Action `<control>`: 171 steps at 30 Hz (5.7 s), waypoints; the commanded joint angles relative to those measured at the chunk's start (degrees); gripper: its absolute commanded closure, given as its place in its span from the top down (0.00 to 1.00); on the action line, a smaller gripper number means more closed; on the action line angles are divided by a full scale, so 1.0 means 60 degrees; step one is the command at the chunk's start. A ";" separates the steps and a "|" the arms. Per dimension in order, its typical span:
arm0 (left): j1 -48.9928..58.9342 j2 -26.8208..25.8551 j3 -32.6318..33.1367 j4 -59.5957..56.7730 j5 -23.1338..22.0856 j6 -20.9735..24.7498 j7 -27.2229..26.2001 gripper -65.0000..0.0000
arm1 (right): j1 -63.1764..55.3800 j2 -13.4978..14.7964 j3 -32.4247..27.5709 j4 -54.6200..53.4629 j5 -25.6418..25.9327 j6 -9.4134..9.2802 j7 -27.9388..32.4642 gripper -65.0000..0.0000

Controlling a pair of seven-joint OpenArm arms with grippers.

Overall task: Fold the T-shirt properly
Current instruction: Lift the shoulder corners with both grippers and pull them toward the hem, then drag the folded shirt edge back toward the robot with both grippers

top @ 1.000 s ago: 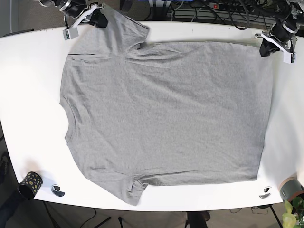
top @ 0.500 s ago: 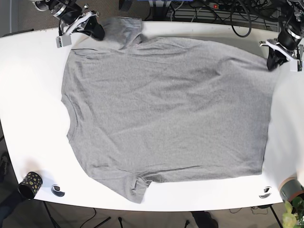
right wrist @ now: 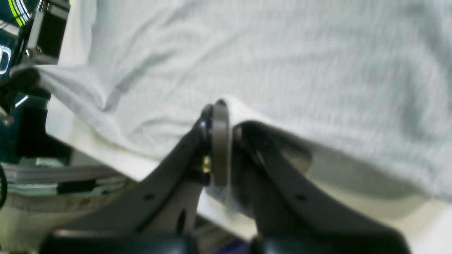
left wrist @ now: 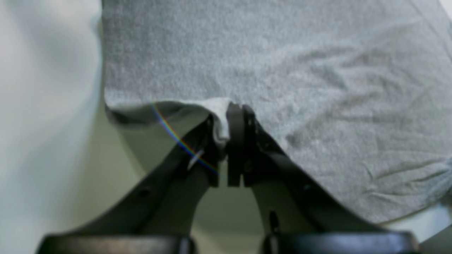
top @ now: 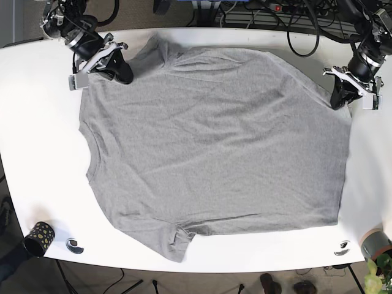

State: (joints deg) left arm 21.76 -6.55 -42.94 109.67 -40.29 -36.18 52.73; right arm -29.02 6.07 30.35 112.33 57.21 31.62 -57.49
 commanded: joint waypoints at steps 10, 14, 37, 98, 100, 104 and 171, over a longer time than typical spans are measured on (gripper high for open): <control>-0.1084 -0.0484 -0.0001 0.0118 -0.0134 0.0851 -0.0210 0.03 | 0.1722 0.0432 -0.0010 -0.0107 0.0187 0.0101 -0.0154 0.00; -0.1480 -0.0850 0.0570 -0.0087 0.0261 0.1115 -0.0210 0.03 | 0.2470 0.0784 -0.0274 -0.0869 0.0187 0.0101 -0.0154 0.00; -0.5231 -0.1290 0.1830 -0.4146 0.2562 0.1071 -0.0268 0.03 | 0.6616 0.1839 -0.1432 -0.6100 0.0172 0.0115 0.0066 0.00; -0.3033 -0.2975 0.3310 -0.5465 0.4042 0.0456 -0.4913 0.65 | 0.4638 0.2498 -0.0025 -0.4971 -0.4986 0.0438 0.1282 0.77; -0.2857 -0.2975 0.3310 -0.5479 0.4042 0.0470 -0.5074 0.65 | 0.4653 0.2337 -0.0040 -0.5089 -0.5323 0.0613 0.1517 0.77; -0.2711 -0.2872 0.3281 -0.5479 0.4042 0.0470 -0.5162 0.65 | 0.4726 0.2073 -0.0040 -0.5733 -0.5894 0.0804 0.1912 0.77; -0.0191 -0.2828 0.1288 -0.4468 0.4042 -0.0438 -0.4517 0.02 | 0.1517 0.2015 0.0517 -0.2861 -0.6011 0.1397 0.1531 0.04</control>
State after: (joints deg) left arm 20.21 -22.06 -33.65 80.99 -15.42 -37.65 26.37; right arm -19.27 17.08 32.95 93.49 21.02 40.07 -48.60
